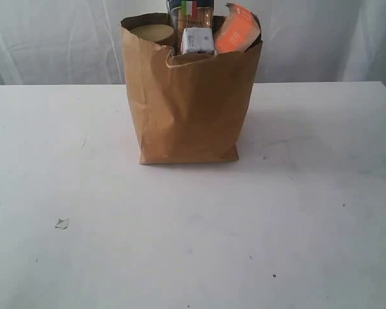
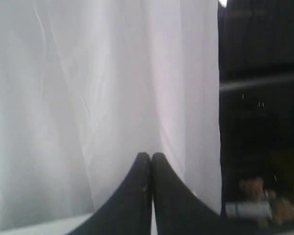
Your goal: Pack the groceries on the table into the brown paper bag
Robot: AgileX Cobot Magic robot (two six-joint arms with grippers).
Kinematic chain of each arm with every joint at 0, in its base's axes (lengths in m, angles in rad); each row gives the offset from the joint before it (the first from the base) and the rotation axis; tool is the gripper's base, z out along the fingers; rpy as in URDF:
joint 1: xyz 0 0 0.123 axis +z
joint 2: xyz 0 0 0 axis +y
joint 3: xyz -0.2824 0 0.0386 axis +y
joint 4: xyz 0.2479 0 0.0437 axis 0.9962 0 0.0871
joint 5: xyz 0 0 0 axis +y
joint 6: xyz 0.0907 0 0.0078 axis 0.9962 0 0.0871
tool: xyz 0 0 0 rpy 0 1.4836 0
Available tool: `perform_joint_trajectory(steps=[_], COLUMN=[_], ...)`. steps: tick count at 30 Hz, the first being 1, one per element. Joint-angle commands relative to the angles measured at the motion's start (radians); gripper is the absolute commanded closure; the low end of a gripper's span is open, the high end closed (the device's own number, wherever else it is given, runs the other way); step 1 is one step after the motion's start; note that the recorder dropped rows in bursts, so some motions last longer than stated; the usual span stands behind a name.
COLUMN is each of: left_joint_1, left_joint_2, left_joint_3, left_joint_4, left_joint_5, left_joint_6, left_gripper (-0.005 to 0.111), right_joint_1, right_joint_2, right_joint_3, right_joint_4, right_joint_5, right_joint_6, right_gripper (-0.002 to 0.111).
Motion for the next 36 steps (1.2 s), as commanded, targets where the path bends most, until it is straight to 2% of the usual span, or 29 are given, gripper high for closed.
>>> perform_joint_trajectory(steps=[1,7,10,18,21,26,29,31,34,36], left_joint_1=[0.002,0.002,0.002,0.002,0.002,0.002,0.002,0.002,0.002,0.002], left_joint_2=[-0.004,-0.004,-0.004,-0.004,-0.004,-0.004,-0.004,-0.004,-0.004,-0.004], left_joint_3=[0.003,0.003,0.003,0.003,0.003,0.003,0.003,0.003,0.003,0.003], left_joint_4=[-0.010,-0.010,-0.010,-0.010,-0.010,-0.004,-0.004,-0.004,-0.004,-0.004], left_joint_5=[-0.002,-0.002,-0.002,-0.002,-0.002,-0.002,-0.002,-0.002,-0.002,-0.002], left_joint_6=[-0.004,-0.004,-0.004,-0.004,-0.004,-0.004,-0.004,-0.004,-0.004,-0.004], left_gripper=[0.107,0.107,0.107,0.107,0.107,0.107,0.107,0.107,0.107,0.107], right_joint_1=[-0.006,0.003,0.017,0.017,0.023,0.023,0.023,0.023,0.023,0.023], right_joint_2=[-0.232,-0.380,-0.431,-0.502,-0.527,-0.544,-0.546,-0.553,-0.596,-0.646], right_joint_3=[0.074,0.111,0.111,0.111,0.139,0.383,0.560,0.671,0.749,0.749], right_joint_4=[-0.012,-0.010,-0.008,-0.010,-0.011,-0.002,0.183,0.300,0.372,0.376], right_joint_5=[0.070,0.465,0.605,0.765,0.682,0.088,-0.138,-0.191,-0.189,-0.029], right_joint_6=[-0.039,-0.027,-0.023,-0.023,-0.056,-0.153,-0.310,-0.434,-0.487,-0.487], right_gripper=[0.108,0.108,0.108,0.108,0.108,0.108,0.108,0.108,0.108,0.108])
